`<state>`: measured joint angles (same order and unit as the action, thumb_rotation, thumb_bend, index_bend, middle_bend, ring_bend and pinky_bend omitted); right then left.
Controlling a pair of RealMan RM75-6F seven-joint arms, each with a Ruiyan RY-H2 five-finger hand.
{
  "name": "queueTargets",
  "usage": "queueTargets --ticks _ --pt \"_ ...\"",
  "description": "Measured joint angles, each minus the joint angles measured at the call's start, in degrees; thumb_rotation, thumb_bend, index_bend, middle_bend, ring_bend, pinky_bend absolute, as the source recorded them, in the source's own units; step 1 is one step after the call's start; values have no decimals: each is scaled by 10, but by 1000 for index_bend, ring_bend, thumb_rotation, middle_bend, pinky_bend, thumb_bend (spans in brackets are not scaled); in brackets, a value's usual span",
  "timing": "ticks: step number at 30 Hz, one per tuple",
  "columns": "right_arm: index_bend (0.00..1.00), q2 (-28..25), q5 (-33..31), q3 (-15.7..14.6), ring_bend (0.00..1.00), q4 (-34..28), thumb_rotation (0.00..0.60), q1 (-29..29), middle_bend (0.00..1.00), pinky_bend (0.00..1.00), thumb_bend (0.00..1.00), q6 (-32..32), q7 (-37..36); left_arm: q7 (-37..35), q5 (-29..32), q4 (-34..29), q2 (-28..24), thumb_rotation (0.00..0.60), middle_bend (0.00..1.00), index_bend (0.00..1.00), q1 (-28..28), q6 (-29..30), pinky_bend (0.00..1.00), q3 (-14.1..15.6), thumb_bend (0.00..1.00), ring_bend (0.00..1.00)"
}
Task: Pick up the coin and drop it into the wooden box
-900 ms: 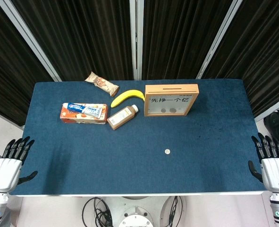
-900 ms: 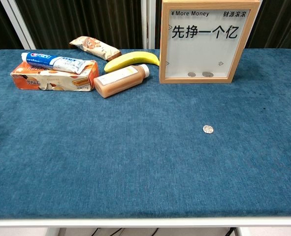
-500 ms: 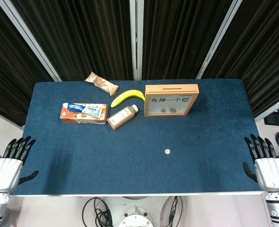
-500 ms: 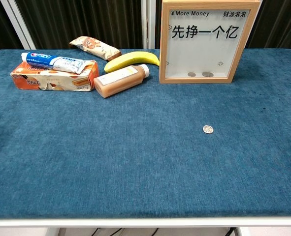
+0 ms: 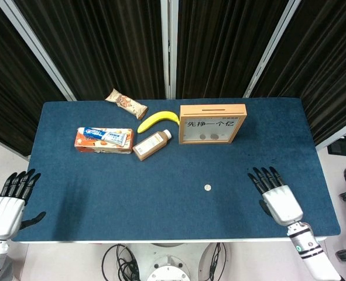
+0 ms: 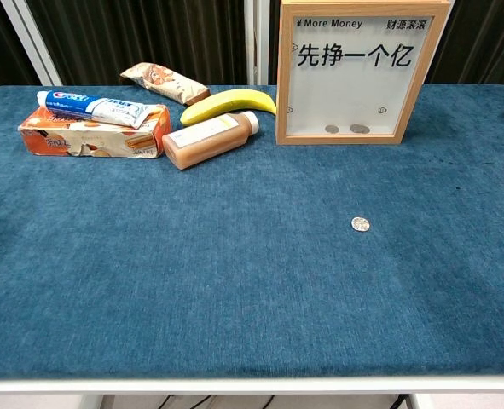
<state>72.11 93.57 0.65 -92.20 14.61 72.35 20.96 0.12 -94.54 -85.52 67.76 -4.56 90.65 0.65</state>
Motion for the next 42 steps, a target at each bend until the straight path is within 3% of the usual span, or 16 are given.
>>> queueTargets --ticks 6,14,26,42 --pt "54 41 -9 7 0 10 600 55 0 0 284 -84 32 -9 10 6 -2 600 0 15 2 -3 0 -1 125 0" --pt "166 100 -54 28 0 42 600 101 0 0 298 -137 57 -21 15 16 1 600 0 14 2 -4 0 -4 124 0" --pt "264 138 -92 28 0 76 600 123 0 0 305 -159 63 -39 17 28 1 600 0 15 4 -3 0 -4 124 0" --pt "299 183 -111 28 0 124 600 154 0 0 321 -176 36 -50 21 39 0 600 0 15 5 -6 0 -4 124 0"
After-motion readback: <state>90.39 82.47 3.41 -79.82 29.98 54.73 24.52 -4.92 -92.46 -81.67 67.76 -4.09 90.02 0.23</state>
